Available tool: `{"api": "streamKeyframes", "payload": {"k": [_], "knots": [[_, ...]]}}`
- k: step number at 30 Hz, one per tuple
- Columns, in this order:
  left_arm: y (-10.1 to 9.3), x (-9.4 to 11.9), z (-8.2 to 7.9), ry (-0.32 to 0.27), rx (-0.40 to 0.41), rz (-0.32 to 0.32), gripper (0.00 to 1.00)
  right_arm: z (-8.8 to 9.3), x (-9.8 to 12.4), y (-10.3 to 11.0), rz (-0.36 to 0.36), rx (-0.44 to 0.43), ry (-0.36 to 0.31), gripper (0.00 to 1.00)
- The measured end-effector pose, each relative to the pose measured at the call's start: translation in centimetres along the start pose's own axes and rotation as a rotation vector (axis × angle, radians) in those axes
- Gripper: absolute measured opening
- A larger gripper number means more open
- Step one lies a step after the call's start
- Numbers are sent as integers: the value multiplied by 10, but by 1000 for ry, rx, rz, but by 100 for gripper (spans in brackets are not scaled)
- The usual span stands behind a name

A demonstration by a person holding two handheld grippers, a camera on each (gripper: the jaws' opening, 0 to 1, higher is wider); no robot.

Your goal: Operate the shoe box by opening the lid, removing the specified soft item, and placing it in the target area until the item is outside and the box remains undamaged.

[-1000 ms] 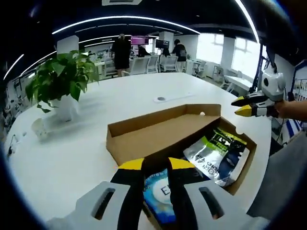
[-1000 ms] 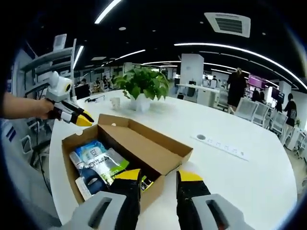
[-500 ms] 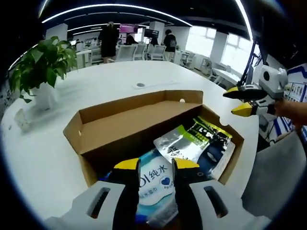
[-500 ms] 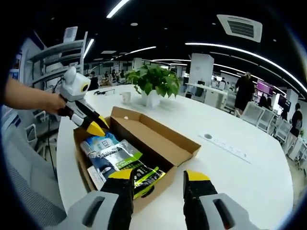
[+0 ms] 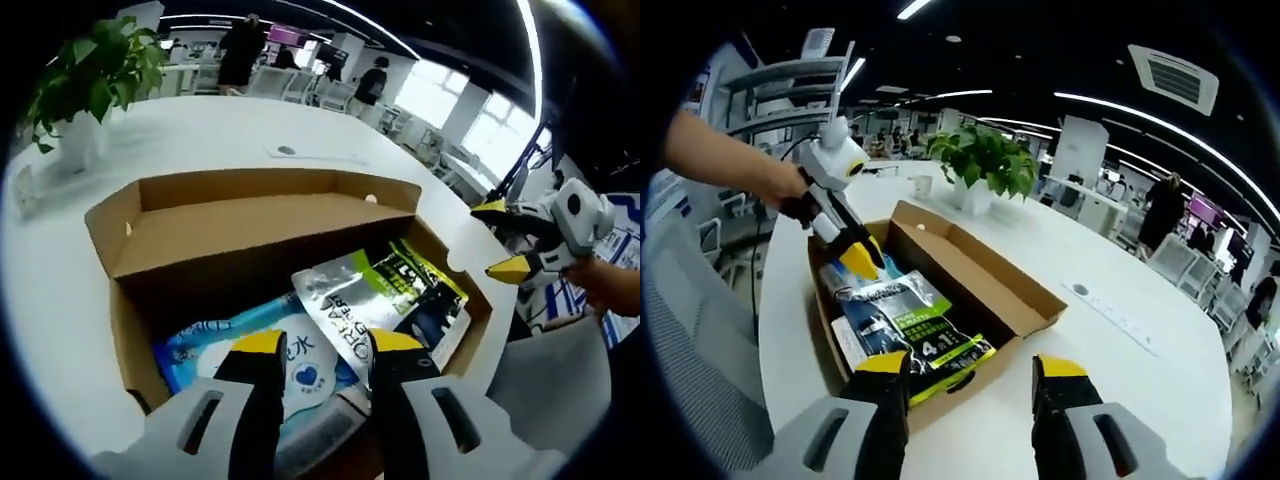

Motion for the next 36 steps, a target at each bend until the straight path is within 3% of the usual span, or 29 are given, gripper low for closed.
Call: {"api": "streamKeyframes", "payload": {"k": [4, 26, 36], "knots": [[0, -5, 3, 26, 21, 13, 33, -1, -1, 3, -12, -3, -17, 47], [0, -25, 4, 42, 144, 65, 25, 5, -6, 13, -77, -3, -40, 49], [3, -24, 0, -5, 187, 87, 7, 2, -10, 16, -89, -9, -60, 49]]}}
Point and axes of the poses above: the point that each gripper's makers call its tool centre point, and the gripper's own axes: x roughly backward along the fingers, y roughly to its left, z roughly out of its underside, the point moved 10 cm from there along x, roughly backward along the fingers, and after that the axes turned 15 degrees about x, right-handed, at the moved point
